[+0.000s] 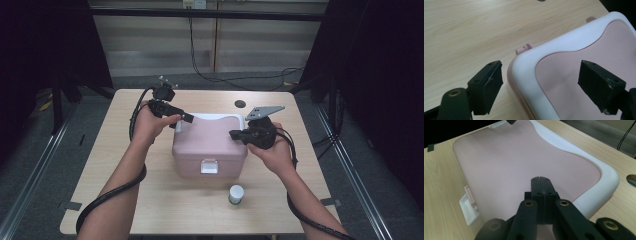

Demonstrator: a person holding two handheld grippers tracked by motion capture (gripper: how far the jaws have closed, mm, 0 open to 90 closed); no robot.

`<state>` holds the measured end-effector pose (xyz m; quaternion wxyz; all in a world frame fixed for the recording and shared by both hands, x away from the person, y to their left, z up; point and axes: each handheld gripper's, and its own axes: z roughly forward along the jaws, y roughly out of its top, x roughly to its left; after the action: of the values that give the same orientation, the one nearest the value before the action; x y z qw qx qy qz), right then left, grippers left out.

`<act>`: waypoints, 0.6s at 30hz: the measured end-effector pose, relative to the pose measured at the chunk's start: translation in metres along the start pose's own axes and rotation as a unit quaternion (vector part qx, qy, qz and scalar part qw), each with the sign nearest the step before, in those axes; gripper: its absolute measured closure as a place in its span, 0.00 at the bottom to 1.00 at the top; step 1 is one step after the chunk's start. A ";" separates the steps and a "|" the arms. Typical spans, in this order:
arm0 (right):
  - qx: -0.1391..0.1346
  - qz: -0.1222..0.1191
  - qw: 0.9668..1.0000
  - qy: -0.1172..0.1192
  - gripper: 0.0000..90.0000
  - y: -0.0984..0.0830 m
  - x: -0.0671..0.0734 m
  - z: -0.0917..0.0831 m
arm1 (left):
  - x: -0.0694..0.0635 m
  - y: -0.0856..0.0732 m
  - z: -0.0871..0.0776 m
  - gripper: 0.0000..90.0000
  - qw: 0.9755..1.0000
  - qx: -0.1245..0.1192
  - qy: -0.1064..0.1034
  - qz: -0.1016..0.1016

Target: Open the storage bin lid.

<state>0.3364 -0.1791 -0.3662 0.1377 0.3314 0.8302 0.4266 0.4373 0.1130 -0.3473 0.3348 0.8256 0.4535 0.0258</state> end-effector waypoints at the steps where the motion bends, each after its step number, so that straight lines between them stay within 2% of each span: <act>1: -0.002 0.001 1.000 0.001 1.00 0.000 0.000 0.000 | 0.000 0.000 0.001 0.21 1.000 0.001 0.000 0.000; 8: 0.000 0.002 1.000 -0.001 1.00 0.000 0.000 0.000 | 0.000 -0.001 0.008 0.22 1.000 0.009 0.003 -0.006; 10: -0.001 0.001 1.000 -0.002 1.00 0.000 0.000 0.000 | 0.000 -0.001 0.009 0.22 1.000 0.010 -0.003 -0.012; 14: -0.002 0.002 1.000 0.000 1.00 0.000 0.000 0.000 | -0.002 -0.001 0.010 0.24 1.000 0.015 -0.005 -0.008; 18: 0.000 0.002 1.000 -0.003 1.00 0.000 0.001 0.000 | -0.006 0.000 0.008 0.24 1.000 0.021 0.004 0.003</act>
<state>0.3359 -0.1784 -0.3662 0.1393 0.3343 0.8293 0.4256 0.4368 0.1036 -0.3520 0.3155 0.8336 0.4530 0.0208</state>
